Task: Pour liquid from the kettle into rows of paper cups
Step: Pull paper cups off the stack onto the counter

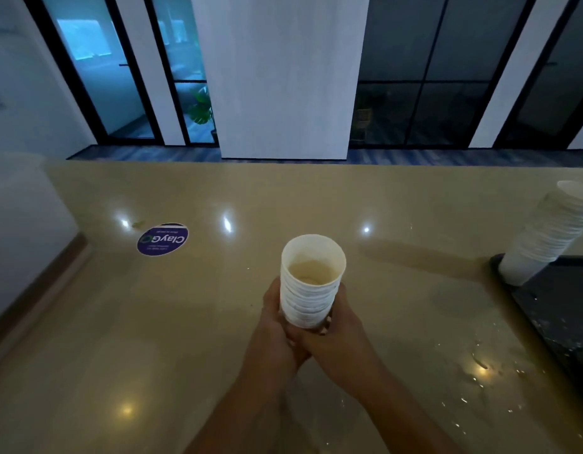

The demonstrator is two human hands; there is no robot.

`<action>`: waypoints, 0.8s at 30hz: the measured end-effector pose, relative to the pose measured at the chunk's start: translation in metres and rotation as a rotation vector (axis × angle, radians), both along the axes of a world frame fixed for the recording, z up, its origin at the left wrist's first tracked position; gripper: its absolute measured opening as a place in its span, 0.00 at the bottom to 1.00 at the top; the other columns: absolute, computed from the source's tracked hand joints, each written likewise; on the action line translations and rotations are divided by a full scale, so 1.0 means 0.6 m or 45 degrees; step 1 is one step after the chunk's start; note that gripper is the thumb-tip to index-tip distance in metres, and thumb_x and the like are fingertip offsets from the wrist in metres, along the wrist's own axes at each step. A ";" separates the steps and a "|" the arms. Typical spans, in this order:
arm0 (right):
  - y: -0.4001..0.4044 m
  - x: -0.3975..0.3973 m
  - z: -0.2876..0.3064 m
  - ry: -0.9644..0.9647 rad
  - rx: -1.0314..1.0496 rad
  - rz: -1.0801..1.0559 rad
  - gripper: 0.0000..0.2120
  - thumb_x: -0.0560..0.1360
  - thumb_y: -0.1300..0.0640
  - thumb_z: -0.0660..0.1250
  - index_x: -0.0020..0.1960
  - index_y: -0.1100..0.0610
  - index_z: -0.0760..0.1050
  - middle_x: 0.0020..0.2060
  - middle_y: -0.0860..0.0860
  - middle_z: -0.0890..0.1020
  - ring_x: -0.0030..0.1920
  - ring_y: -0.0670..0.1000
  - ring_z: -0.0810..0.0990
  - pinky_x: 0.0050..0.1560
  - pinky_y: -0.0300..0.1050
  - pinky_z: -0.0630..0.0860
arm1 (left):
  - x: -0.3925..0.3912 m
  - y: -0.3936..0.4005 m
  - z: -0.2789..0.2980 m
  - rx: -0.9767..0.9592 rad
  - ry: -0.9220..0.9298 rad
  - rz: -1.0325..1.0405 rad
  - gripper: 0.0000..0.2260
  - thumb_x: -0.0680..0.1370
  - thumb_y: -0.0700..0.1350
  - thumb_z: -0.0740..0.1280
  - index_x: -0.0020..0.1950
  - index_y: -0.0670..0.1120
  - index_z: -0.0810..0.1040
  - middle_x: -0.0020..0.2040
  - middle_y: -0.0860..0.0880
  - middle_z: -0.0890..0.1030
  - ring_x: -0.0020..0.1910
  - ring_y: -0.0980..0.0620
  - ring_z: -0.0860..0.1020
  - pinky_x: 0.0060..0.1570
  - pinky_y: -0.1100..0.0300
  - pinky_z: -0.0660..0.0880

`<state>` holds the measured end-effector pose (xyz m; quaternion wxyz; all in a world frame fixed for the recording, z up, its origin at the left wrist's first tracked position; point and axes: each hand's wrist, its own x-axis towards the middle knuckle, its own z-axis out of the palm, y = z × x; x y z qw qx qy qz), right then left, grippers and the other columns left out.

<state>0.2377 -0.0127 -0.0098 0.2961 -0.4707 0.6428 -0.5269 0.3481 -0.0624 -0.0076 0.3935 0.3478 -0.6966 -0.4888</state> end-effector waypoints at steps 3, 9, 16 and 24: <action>0.001 -0.009 0.008 0.032 0.068 0.130 0.35 0.71 0.56 0.79 0.64 0.30 0.63 0.59 0.31 0.77 0.60 0.30 0.75 0.53 0.26 0.73 | -0.005 -0.007 -0.012 0.122 0.159 -0.017 0.15 0.79 0.41 0.65 0.66 0.50 0.75 0.55 0.49 0.85 0.54 0.52 0.84 0.45 0.60 0.81; 0.027 -0.034 0.077 0.078 -0.096 0.059 0.35 0.71 0.37 0.70 0.71 0.25 0.55 0.72 0.32 0.67 0.69 0.34 0.68 0.66 0.41 0.70 | 0.010 -0.031 -0.056 0.031 -0.124 0.156 0.40 0.64 0.52 0.81 0.69 0.66 0.63 0.62 0.64 0.78 0.59 0.59 0.79 0.56 0.52 0.79; 0.034 -0.057 0.137 0.620 -0.294 0.069 0.16 0.78 0.40 0.59 0.65 0.32 0.71 0.70 0.35 0.68 0.69 0.34 0.67 0.63 0.25 0.65 | 0.005 -0.024 -0.062 -0.040 -0.128 0.172 0.40 0.67 0.47 0.81 0.68 0.69 0.60 0.61 0.73 0.74 0.58 0.68 0.76 0.53 0.69 0.75; 0.021 -0.086 0.140 0.774 -0.358 0.053 0.12 0.78 0.47 0.62 0.55 0.41 0.82 0.62 0.37 0.76 0.61 0.44 0.75 0.60 0.30 0.67 | 0.003 -0.016 -0.045 -0.050 -0.157 0.215 0.39 0.65 0.49 0.82 0.64 0.72 0.62 0.59 0.72 0.75 0.56 0.68 0.77 0.49 0.73 0.75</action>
